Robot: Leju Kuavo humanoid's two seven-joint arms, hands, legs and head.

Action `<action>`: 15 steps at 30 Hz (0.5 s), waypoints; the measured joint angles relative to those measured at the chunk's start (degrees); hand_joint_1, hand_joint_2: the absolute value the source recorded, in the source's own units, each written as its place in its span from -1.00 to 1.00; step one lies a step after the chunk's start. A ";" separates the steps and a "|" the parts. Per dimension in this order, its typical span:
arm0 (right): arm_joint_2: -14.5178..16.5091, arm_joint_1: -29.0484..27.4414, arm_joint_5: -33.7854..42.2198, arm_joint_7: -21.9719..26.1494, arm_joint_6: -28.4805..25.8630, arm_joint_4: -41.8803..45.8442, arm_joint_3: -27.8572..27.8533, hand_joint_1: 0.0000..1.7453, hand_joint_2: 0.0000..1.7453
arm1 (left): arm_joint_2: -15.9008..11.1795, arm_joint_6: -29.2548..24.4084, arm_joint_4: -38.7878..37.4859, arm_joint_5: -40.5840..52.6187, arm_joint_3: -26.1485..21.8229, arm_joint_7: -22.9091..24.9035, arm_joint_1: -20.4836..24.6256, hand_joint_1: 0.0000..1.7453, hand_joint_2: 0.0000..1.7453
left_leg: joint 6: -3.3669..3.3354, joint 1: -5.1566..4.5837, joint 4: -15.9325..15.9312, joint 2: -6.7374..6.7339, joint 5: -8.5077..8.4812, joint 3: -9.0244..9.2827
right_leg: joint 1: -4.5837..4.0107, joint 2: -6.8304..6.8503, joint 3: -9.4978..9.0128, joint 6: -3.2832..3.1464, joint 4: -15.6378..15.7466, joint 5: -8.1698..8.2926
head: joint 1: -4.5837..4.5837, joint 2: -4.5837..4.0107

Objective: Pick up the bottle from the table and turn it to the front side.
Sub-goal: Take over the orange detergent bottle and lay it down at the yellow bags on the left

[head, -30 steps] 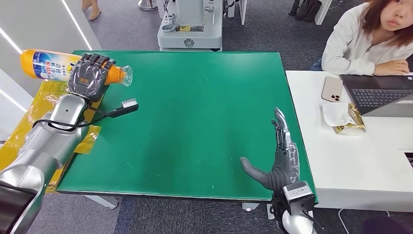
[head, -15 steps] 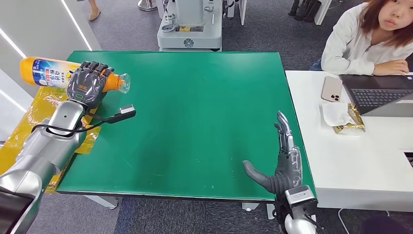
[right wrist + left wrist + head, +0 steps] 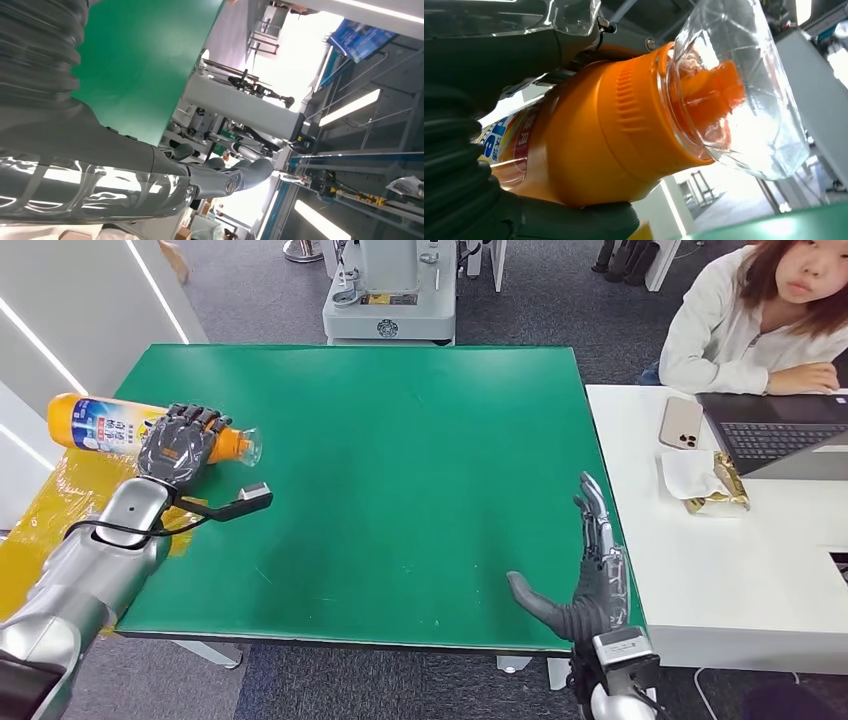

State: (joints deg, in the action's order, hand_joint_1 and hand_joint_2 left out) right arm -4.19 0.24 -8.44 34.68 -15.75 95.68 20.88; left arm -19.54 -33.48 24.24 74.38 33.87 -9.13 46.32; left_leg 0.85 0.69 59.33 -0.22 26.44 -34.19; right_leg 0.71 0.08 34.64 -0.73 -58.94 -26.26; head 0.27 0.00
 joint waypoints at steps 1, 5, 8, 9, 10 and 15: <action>0.01 -0.15 -0.22 -0.18 0.00 0.20 -0.13 -1.00 1.00 | -0.04 0.05 -0.02 0.16 -0.01 0.38 -0.65 1.00 1.00 | 0.00 0.00 0.00 0.00 0.00 0.00 | 0.00 0.00 0.00 0.00 0.00 0.00 | 0.01 0.00; 0.07 -0.39 -0.58 -0.63 0.50 0.51 -0.79 -1.00 1.00 | -0.77 0.66 -0.13 0.33 -0.14 0.57 -2.60 1.00 1.00 | 0.00 0.00 0.00 -0.01 0.00 0.00 | 0.00 -0.01 0.01 0.00 0.00 0.00 | 0.00 0.00; 0.10 -0.59 -0.61 -0.59 0.92 0.74 -1.37 -1.00 1.00 | -1.63 0.74 -0.21 -0.06 -0.45 -0.06 -3.75 1.00 1.00 | 0.00 0.00 0.00 0.00 0.00 0.00 | 0.00 0.00 0.01 0.00 0.00 0.00 | 0.00 0.00; 0.10 -0.67 -0.61 -0.56 0.98 0.84 -1.52 -1.00 1.00 | -1.89 0.78 -0.23 -0.18 -0.58 -0.26 -4.11 1.00 1.00 | 0.00 0.00 0.00 0.00 0.00 0.00 | 0.00 0.00 0.01 0.00 0.00 0.00 | 0.00 0.00; 0.10 -0.75 -0.61 -0.52 1.03 0.91 -1.67 -1.00 1.00 | -2.11 0.87 -0.24 -0.26 -0.73 -0.39 -4.43 1.00 1.00 | 0.00 0.01 0.00 0.00 0.00 0.00 | 0.00 0.00 0.01 0.00 0.00 0.00 | 0.01 0.00; 0.11 -1.19 -0.62 -0.46 1.11 0.98 -2.15 -1.00 1.00 | -2.69 2.11 -0.28 -0.26 -1.23 -0.69 -5.36 1.00 1.00 | 0.00 0.00 -0.01 0.01 0.00 0.00 | 0.00 0.01 0.01 0.00 0.00 0.00 | 0.00 0.00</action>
State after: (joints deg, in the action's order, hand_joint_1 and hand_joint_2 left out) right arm -4.07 -0.95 -9.07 34.22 -14.64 96.66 18.73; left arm -22.23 -31.36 23.96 74.13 32.64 -9.82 40.97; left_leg 0.85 0.70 59.32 -0.21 26.44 -34.19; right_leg 0.70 0.09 34.65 -0.73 -58.94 -26.26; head 0.27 0.00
